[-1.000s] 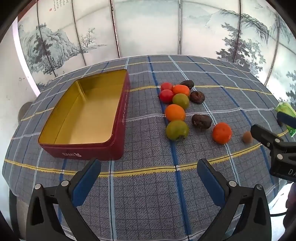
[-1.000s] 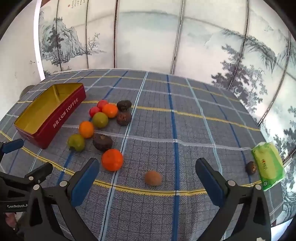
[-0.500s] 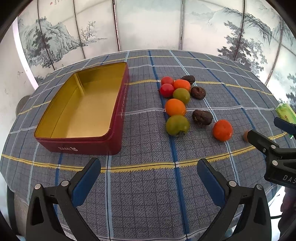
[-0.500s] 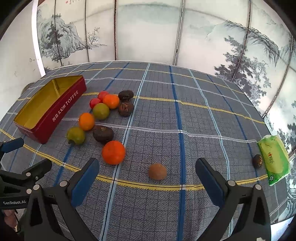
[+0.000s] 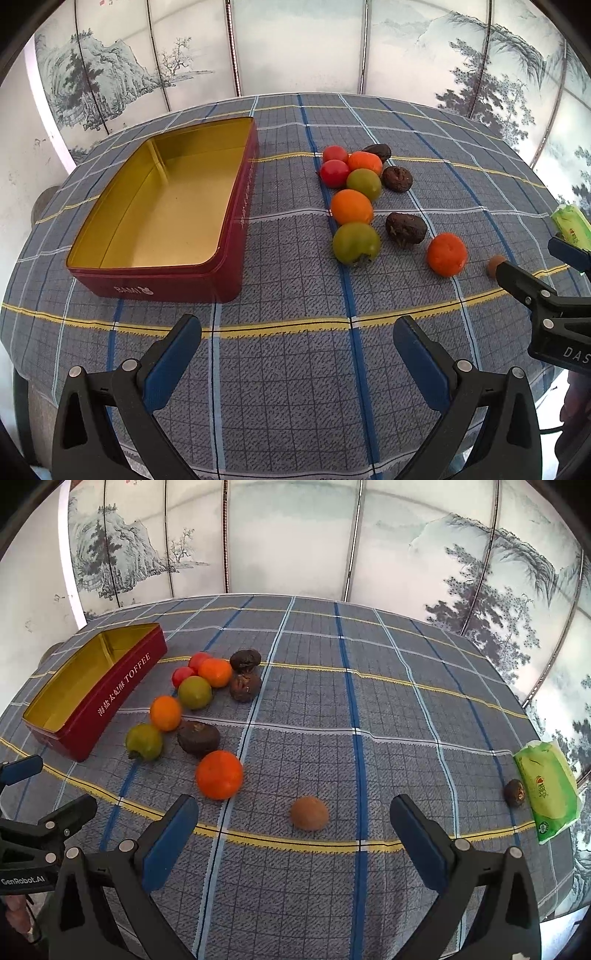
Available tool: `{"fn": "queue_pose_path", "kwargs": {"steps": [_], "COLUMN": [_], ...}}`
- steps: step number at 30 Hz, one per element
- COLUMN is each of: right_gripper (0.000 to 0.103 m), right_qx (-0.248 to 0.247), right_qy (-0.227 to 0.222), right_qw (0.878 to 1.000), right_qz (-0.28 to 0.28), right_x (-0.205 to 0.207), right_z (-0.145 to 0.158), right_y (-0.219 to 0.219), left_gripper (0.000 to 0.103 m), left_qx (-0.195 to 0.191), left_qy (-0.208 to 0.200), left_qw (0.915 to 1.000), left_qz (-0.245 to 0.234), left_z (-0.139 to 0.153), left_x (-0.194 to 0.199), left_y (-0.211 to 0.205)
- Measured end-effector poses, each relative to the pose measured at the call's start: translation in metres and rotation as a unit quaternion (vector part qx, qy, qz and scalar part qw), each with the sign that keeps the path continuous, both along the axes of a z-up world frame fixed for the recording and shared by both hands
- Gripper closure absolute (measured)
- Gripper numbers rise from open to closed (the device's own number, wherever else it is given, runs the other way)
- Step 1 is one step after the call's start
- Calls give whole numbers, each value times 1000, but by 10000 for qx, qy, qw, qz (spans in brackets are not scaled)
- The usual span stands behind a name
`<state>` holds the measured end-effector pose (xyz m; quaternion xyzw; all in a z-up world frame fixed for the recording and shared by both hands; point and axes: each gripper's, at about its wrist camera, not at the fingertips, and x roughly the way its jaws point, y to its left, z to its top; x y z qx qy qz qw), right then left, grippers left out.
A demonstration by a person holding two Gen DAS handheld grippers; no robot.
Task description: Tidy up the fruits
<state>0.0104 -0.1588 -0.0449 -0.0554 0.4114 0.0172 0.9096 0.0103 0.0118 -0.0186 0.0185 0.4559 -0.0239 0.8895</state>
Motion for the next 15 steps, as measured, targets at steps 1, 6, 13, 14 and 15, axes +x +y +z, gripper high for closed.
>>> {"fn": "queue_pose_path", "kwargs": {"steps": [1, 6, 13, 14, 15], "right_gripper": [0, 0, 1, 1, 1], "right_qx": [-6, 6, -16, 0, 15], "right_qy": [6, 30, 57, 61, 69], "right_qw": [10000, 10000, 10000, 10000, 10000], "right_qz": [-6, -6, -16, -16, -14], "right_x": [0, -2, -5, -5, -5], "right_z": [-1, -2, -4, -5, -5], "right_y": [0, -2, -6, -7, -8], "left_gripper": [0, 0, 0, 0, 0], "left_qx": [0, 24, 54, 60, 68], "left_qy": [-1, -21, -43, -50, -57], "left_qw": [10000, 10000, 10000, 10000, 9999], "left_qz": [5, 4, -23, -39, -60], "left_z": [0, 0, 0, 0, 1], "left_x": [0, 0, 0, 0, -1], "left_y": [0, 1, -1, -2, -2]}}
